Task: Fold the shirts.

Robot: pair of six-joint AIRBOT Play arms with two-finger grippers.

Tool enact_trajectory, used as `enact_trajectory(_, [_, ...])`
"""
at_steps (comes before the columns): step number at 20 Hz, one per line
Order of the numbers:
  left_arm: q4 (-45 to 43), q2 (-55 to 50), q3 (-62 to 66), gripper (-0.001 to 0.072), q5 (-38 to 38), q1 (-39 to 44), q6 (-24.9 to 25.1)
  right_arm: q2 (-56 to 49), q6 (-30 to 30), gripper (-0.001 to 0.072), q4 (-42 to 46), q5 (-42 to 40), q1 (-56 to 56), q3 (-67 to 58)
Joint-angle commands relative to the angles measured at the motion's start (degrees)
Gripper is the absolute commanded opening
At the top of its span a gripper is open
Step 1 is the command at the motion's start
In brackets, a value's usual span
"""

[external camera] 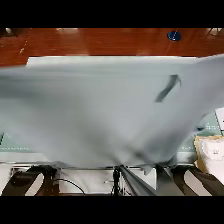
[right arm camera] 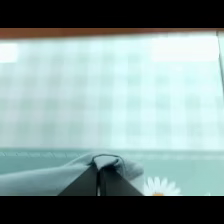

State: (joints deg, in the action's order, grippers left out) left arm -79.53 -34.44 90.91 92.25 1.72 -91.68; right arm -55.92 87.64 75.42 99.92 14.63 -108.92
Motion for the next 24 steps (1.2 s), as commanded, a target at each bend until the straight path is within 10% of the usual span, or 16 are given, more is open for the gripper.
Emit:
enact_trajectory(1, [-0.9,-1.7,-17.3,0.0021,-3.0,0.0,1.2,-7.1,-0.9,0.0018,1.0,-1.1,-0.5,9.1])
enact_trajectory(9, [3.2,-19.4,-27.9,0.0021,-38.3,-1.5,6.4,-22.8,-5.4,0.0018,3.2,-25.2,-12.5,11.4])
enact_trajectory(24, [3.7,-40.4,-24.3,0.0022,-73.2,-2.9,8.2,-39.2,-4.8,0.0019,4.3,-57.1,-13.0,11.4])
